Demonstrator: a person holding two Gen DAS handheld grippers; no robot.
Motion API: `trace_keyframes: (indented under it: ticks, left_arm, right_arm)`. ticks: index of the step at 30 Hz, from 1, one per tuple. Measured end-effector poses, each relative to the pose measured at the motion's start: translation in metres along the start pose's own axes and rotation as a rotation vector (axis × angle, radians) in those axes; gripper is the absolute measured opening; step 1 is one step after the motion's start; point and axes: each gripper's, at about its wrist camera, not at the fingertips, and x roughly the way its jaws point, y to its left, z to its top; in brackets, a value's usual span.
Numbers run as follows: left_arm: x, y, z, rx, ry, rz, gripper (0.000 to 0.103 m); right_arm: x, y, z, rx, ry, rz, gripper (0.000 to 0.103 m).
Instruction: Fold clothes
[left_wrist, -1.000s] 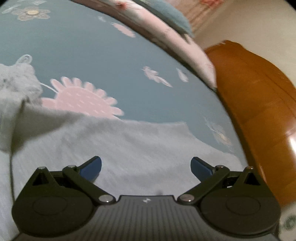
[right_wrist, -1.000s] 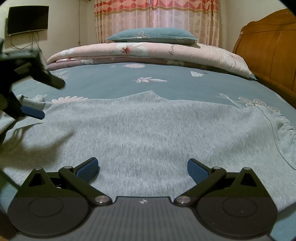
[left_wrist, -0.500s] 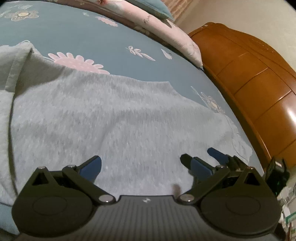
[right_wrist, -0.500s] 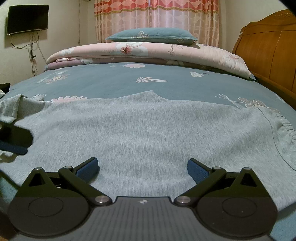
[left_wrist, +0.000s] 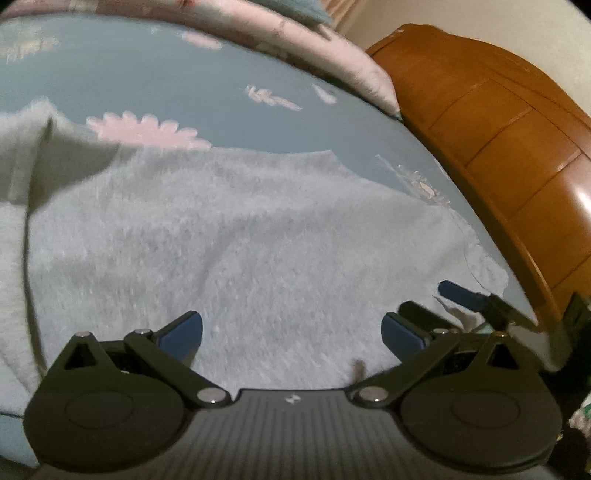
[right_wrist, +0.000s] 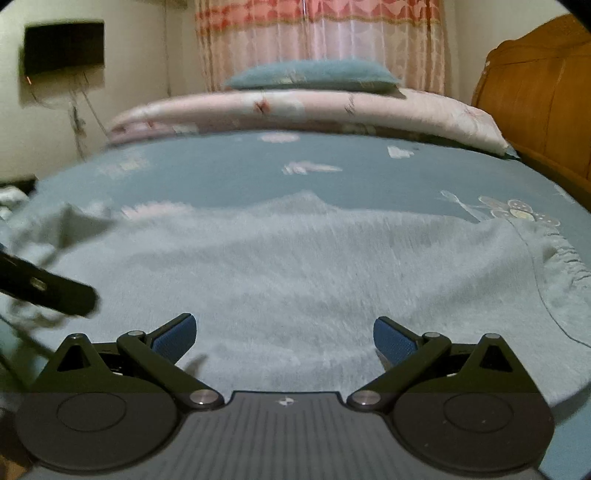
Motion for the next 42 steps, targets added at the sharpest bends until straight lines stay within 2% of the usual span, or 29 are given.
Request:
trace_keyframes:
  ticks: [3, 4, 6, 9, 13, 18, 19, 20, 21, 22, 24, 26, 29, 31, 33, 36, 42]
  left_arm:
    - [0.007, -0.005, -0.012, 0.09, 0.009, 0.059, 0.102]
    - [0.01, -0.007, -0.015, 0.115, 0.016, 0.076, 0.102]
    - [0.01, -0.009, -0.018, 0.147, 0.016, 0.088, 0.102]
    - [0.011, -0.006, -0.017, 0.153, 0.019, 0.081, 0.102]
    - [0.009, 0.001, -0.013, 0.12, 0.011, 0.046, 0.102]
    - [0.014, -0.012, -0.009, 0.233, 0.081, 0.084, 0.101]
    - [0.015, -0.015, -0.006, 0.246, 0.103, 0.101, 0.096]
    - [0.015, -0.018, 0.0, 0.254, 0.117, 0.119, 0.089]
    - [0.011, -0.02, 0.009, 0.266, 0.119, 0.128, 0.074]
    - [0.007, -0.022, 0.019, 0.278, 0.117, 0.138, 0.07]
    - [-0.005, -0.025, 0.049, 0.302, 0.085, 0.174, 0.069]
    - [-0.013, -0.025, 0.082, 0.3, 0.063, 0.275, 0.062]
    - [-0.016, -0.012, 0.137, 0.272, 0.073, 0.41, 0.057]
    - [-0.007, 0.006, 0.168, 0.248, 0.137, 0.476, 0.056]
    - [0.01, 0.025, 0.185, 0.234, 0.227, 0.525, 0.056]
    - [0.04, 0.048, 0.188, 0.247, 0.363, 0.642, 0.055]
    - [0.065, 0.076, 0.176, 0.236, 0.511, 0.71, 0.055]
  right_arm:
    - [-0.003, -0.004, -0.003, 0.011, 0.019, -0.008, 0.103]
    - [0.003, -0.005, -0.006, 0.017, 0.055, -0.021, 0.103]
    - [0.01, -0.002, -0.01, -0.007, 0.064, -0.046, 0.103]
    - [0.013, 0.005, -0.014, -0.056, 0.059, -0.075, 0.103]
    - [0.012, 0.004, -0.016, -0.05, 0.046, -0.073, 0.103]
    - [0.01, 0.004, -0.018, -0.056, 0.039, -0.073, 0.103]
    - [0.01, 0.004, -0.019, -0.057, 0.038, -0.074, 0.103]
    - [0.01, 0.004, -0.019, -0.056, 0.038, -0.074, 0.103]
    - [0.009, 0.004, -0.018, -0.055, 0.037, -0.075, 0.103]
    - [0.009, 0.004, -0.019, -0.055, 0.037, -0.074, 0.103]
    - [0.008, 0.004, -0.019, -0.054, 0.035, -0.072, 0.103]
    - [0.008, 0.003, -0.019, -0.052, 0.035, -0.069, 0.103]
    - [0.008, 0.002, -0.018, -0.047, 0.035, -0.066, 0.103]
    - [0.009, 0.002, -0.018, -0.045, 0.035, -0.062, 0.103]
    - [0.009, 0.001, -0.017, -0.045, 0.036, -0.06, 0.103]
    - [0.011, 0.001, -0.015, -0.051, 0.038, -0.057, 0.103]
    - [0.015, -0.001, -0.011, -0.041, 0.047, -0.05, 0.103]
